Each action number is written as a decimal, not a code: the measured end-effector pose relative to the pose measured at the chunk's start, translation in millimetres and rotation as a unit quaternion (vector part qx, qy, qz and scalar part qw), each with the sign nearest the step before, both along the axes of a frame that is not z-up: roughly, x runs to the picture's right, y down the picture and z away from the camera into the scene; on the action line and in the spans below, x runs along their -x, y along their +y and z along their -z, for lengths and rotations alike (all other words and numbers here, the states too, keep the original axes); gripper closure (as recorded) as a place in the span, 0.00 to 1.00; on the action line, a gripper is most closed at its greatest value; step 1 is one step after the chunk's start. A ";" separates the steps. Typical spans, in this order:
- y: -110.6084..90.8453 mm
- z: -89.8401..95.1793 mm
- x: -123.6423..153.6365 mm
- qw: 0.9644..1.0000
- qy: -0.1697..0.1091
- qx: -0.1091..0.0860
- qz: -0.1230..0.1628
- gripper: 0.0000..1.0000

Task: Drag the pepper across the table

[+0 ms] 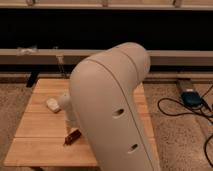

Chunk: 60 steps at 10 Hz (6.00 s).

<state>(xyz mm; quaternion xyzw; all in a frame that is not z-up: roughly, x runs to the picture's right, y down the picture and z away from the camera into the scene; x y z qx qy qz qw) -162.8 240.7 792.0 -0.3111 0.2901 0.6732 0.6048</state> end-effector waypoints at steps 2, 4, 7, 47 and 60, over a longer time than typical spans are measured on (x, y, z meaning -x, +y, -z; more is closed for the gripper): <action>1.3 -0.5 -0.9 1.000 0.002 0.001 -0.001 0.76; 2.8 -0.4 -0.1 1.000 0.003 0.001 0.002 0.95; 1.9 1.8 2.6 1.000 -0.001 -0.003 0.004 1.00; 48.7 63.8 106.2 0.894 -0.335 -0.061 0.292 0.31; 56.1 42.3 102.3 0.897 -0.314 -0.057 0.308 1.00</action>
